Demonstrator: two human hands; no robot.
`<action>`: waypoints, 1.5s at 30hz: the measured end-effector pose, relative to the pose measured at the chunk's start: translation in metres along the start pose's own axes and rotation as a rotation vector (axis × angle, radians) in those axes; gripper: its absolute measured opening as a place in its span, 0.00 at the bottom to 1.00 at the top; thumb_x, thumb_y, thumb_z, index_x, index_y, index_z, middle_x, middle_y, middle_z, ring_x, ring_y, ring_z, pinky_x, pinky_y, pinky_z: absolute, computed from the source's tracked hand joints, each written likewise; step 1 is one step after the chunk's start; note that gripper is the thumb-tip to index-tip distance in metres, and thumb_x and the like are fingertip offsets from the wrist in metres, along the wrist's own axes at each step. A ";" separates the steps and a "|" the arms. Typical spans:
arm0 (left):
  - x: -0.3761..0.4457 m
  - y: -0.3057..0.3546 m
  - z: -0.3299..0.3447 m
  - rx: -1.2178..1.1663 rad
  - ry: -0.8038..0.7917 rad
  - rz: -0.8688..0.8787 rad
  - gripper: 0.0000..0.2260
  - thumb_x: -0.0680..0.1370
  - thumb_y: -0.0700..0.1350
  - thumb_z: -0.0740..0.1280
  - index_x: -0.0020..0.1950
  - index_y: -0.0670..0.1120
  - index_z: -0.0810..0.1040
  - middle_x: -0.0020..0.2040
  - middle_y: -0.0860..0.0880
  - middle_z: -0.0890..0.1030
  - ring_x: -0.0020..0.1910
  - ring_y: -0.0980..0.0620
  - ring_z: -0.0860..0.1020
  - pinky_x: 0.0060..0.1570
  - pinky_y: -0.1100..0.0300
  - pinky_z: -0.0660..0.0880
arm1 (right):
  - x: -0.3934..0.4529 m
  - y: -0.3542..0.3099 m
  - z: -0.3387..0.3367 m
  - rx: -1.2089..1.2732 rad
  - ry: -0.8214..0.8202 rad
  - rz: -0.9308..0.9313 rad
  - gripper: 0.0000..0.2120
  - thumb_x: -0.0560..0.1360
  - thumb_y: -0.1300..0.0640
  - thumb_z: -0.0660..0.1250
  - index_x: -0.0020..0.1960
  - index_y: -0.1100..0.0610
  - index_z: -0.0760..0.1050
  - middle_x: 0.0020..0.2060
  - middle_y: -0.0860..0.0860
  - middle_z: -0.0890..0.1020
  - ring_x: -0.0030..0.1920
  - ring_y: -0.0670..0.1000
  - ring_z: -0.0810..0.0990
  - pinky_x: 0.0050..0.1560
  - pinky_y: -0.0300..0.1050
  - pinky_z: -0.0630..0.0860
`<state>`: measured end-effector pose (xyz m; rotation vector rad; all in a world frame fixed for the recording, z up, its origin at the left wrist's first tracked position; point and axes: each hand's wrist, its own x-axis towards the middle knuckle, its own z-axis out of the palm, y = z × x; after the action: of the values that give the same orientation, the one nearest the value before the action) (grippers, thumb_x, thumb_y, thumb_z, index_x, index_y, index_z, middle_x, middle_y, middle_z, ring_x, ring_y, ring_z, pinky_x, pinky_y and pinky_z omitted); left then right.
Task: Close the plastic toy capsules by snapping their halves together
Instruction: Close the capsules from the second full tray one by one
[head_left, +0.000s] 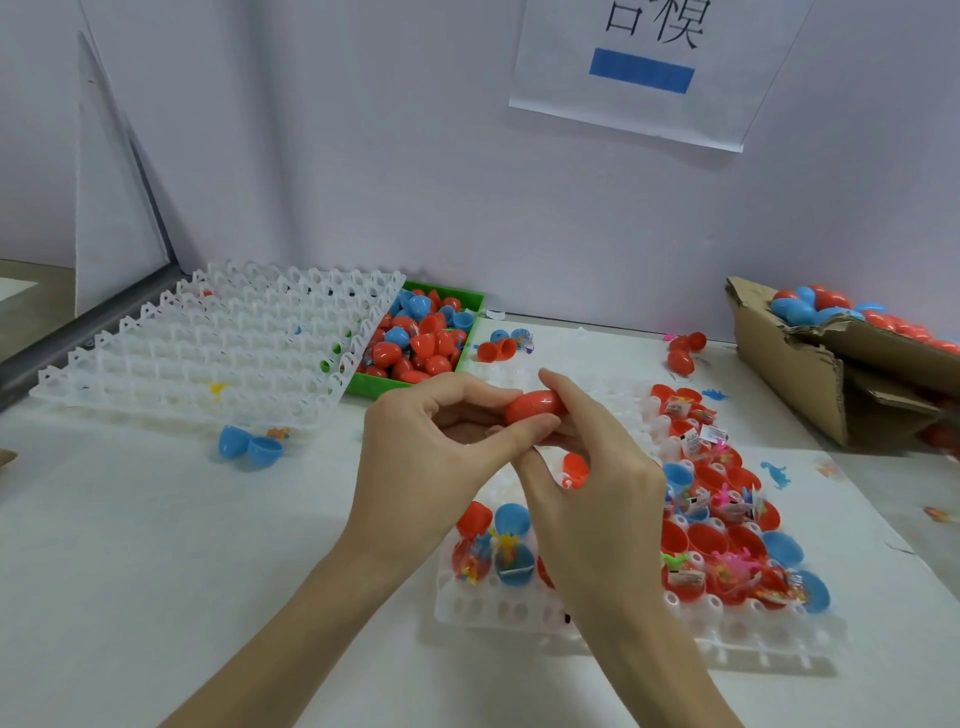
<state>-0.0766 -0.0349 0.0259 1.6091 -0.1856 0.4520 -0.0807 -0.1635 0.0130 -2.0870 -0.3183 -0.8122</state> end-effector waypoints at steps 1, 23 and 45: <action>0.000 0.000 0.000 -0.011 0.002 -0.012 0.13 0.69 0.48 0.81 0.51 0.47 0.88 0.44 0.54 0.89 0.46 0.54 0.88 0.49 0.64 0.82 | 0.000 0.000 0.000 -0.009 -0.001 -0.004 0.25 0.72 0.61 0.77 0.68 0.60 0.78 0.53 0.41 0.78 0.49 0.32 0.76 0.56 0.20 0.70; 0.005 -0.001 -0.002 -0.468 -0.210 -0.393 0.18 0.77 0.49 0.72 0.61 0.38 0.83 0.56 0.39 0.86 0.56 0.40 0.86 0.62 0.52 0.81 | 0.007 0.008 -0.002 0.053 -0.048 -0.169 0.28 0.76 0.62 0.74 0.74 0.60 0.71 0.57 0.45 0.80 0.55 0.34 0.78 0.57 0.25 0.71; 0.009 -0.010 0.002 -0.151 -0.009 -0.301 0.23 0.77 0.64 0.62 0.57 0.47 0.82 0.44 0.44 0.87 0.39 0.44 0.87 0.37 0.57 0.84 | 0.060 0.043 -0.023 0.404 -0.312 0.422 0.23 0.80 0.48 0.69 0.73 0.51 0.73 0.54 0.42 0.83 0.50 0.37 0.82 0.45 0.28 0.78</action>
<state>-0.0642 -0.0348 0.0205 1.4610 0.0170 0.1940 -0.0243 -0.2122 0.0347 -1.7990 -0.1770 -0.1520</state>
